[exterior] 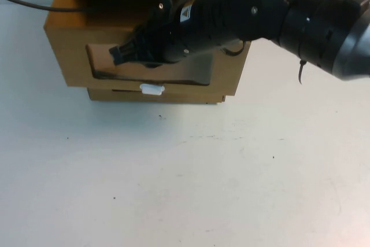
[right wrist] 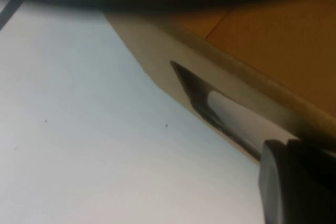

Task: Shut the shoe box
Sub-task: Close the shoe box with your right arm

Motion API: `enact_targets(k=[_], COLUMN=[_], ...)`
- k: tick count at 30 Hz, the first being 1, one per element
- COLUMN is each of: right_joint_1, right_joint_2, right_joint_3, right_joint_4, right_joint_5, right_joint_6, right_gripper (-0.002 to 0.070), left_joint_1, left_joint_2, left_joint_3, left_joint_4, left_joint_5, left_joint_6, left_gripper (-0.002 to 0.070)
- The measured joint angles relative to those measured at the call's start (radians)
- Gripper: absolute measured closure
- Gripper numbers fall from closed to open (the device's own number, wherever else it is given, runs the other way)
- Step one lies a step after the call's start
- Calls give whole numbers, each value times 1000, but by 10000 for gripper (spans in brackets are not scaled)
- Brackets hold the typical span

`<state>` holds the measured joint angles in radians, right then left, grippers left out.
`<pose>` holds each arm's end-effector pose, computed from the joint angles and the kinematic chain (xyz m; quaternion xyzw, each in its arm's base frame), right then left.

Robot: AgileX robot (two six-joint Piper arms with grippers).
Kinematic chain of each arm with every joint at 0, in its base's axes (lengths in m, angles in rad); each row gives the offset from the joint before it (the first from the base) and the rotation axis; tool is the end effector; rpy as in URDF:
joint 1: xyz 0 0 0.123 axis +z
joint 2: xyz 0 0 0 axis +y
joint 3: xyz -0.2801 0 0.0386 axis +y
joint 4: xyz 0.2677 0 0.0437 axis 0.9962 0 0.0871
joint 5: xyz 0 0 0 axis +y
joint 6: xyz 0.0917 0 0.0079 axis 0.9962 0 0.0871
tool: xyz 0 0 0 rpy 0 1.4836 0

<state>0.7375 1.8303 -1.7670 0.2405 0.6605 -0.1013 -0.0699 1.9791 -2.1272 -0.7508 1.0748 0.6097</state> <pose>0.3262 0.3146 0.3573 -0.3140 0.8306 0.2428 0.3907 0.4563 -0.0873 0.4001 0.2447 0.8351 -0.2617 0.4175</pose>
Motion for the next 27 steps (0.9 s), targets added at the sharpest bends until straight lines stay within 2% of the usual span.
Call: enact_targets(k=[5,17,27], right_joint_1=[-26,-48,-115], right_joint_2=[48,35,19], right_joint_3=[-98,-218,-220], right_joint_4=[5,-49,-99], right_joint_5=[71,405,455], right_joint_6=[-4,-14,21], right_gripper=[689,689,689], left_joint_1=[0,0,0], left_joint_2=[0,0,0], left_joint_3=[0,0,0], left_joint_4=[0,0,0], left_joint_5=[0,0,2], left_joint_6=[0,0,0], left_gripper=[678,678,678])
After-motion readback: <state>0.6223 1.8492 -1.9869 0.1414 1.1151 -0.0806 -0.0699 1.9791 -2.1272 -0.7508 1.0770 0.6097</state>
